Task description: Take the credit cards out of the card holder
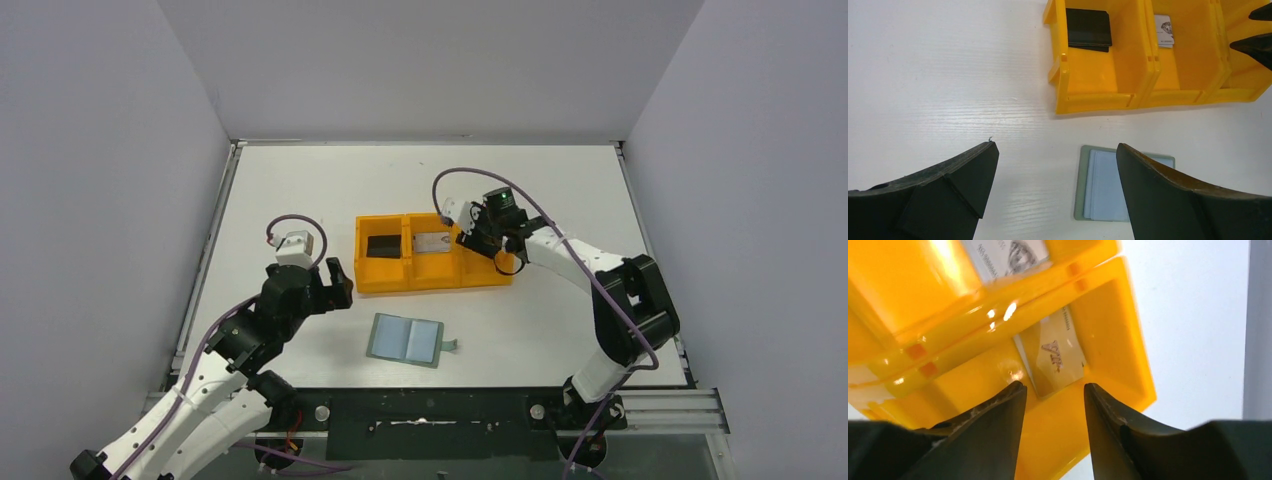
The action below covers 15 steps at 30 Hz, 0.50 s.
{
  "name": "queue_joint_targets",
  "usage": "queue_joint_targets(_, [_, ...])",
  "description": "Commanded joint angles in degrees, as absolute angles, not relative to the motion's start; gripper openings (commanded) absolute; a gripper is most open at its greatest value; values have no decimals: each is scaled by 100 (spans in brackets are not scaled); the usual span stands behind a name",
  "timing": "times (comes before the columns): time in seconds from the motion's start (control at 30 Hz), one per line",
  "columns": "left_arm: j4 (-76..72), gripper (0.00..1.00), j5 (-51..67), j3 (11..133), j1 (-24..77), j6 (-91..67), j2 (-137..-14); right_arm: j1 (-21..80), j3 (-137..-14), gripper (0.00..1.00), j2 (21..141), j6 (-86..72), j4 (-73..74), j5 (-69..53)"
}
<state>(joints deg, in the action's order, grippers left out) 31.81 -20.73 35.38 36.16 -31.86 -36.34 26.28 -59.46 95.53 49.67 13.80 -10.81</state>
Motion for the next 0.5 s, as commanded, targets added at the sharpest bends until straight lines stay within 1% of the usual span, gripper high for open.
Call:
queue_joint_targets(0.0, [3021,90,-2023,3643,3576,-3111,-3634,2602,-6507,50,8973,1857,1006,-871])
queue_joint_targets(0.03, [3013,90,-2017,3642,3573,-3111,-3635,2602,-6636,53,8975,1180,1231,-933])
queue_joint_targets(0.13, [3003,90,-2000,3639,3553,-3105,-3661,2608,-6849,55,9086,-435,1764,-1260])
queue_joint_targets(0.17, [3006,90,-1988,3646,3551,-3103,-3677,2638,-6799,55,9110,-897,1801,-1141])
queue_joint_targets(0.23, [3006,90,-1953,3647,3541,-3094,-3690,2736,-6575,54,9035,-1790,1768,-504])
queue_joint_targets(0.37, [3006,90,-1923,3647,3542,-3085,-3717,2849,-6313,42,8956,-2900,1949,425])
queue_joint_targets(0.47, [3005,90,-1919,3647,3537,-3085,-3731,2913,-6269,38,9036,-3178,2027,902])
